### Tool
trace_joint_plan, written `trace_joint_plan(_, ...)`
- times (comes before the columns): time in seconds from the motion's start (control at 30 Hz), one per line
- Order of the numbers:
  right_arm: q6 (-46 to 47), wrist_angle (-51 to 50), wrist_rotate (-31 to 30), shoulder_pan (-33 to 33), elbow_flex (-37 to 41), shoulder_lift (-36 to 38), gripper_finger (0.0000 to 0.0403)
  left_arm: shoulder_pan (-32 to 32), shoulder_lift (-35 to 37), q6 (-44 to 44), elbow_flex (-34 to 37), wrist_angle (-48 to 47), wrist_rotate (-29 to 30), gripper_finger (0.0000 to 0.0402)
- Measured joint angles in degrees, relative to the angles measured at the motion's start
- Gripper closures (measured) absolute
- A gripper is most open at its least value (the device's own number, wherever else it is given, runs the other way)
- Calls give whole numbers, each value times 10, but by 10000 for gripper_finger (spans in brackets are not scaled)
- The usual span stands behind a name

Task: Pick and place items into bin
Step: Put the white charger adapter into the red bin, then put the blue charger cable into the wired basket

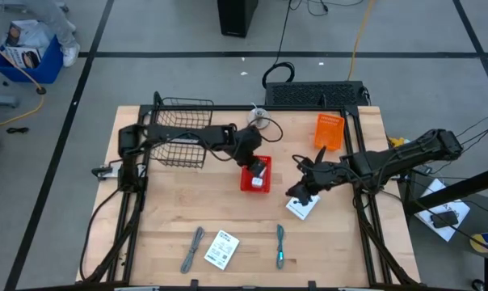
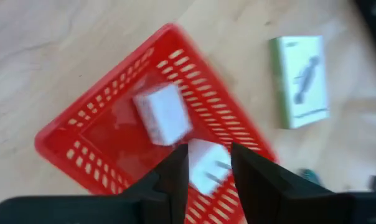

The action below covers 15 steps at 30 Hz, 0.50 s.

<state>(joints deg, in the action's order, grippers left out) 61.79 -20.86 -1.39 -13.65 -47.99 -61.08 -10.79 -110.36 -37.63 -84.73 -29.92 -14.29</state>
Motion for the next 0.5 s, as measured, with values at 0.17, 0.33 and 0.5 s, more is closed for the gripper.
trace_joint_plan(0.17, 23, 0, 41, -14, 0, -10, 298, 11, 76, 0, 0, -4, -2, 290)
trace_joint_plan(0.33, 145, 40, 91, -48, 0, -54, 300, 23, 157, 1, 0, -23, 38, 295)
trace_joint_plan(0.5, 260, 62, 92, -90, 0, -104, 262, 36, 226, 33, 0, -44, 118, 295)
